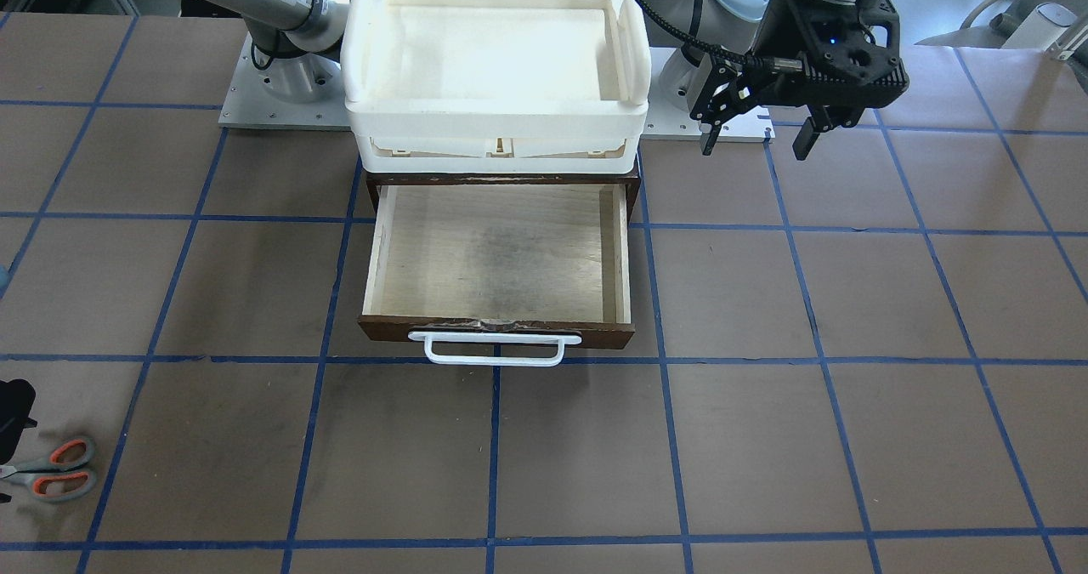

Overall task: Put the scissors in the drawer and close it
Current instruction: 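Close the right gripper on the scissors handles and lift, then carry the scissors with the right gripper over the open drawer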

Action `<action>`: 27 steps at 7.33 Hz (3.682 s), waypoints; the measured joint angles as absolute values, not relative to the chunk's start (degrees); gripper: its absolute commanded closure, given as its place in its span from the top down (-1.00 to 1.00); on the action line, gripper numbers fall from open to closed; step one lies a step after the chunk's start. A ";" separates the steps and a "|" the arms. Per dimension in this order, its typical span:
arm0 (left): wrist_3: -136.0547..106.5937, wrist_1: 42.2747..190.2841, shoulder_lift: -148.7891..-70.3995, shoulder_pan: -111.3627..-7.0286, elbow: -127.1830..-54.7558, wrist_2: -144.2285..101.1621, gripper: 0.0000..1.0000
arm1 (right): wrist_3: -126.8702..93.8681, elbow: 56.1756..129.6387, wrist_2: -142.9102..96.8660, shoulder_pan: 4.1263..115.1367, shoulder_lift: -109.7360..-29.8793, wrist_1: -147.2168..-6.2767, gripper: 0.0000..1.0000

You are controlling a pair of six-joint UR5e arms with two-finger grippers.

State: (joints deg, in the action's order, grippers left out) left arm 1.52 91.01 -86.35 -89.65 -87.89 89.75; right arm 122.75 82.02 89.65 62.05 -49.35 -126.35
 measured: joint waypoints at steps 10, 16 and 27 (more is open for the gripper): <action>1.58 91.05 -86.21 -89.65 -87.89 89.74 1.00 | 129.65 80.42 89.43 62.20 -49.78 -125.08 -1.00; 1.64 91.05 -86.22 -89.65 -87.89 89.74 1.00 | 110.63 81.39 91.36 71.80 -67.22 -104.35 -1.00; 1.64 91.11 -86.17 -89.68 -87.89 89.90 1.00 | 61.08 81.79 87.85 111.93 -72.16 -94.61 -1.00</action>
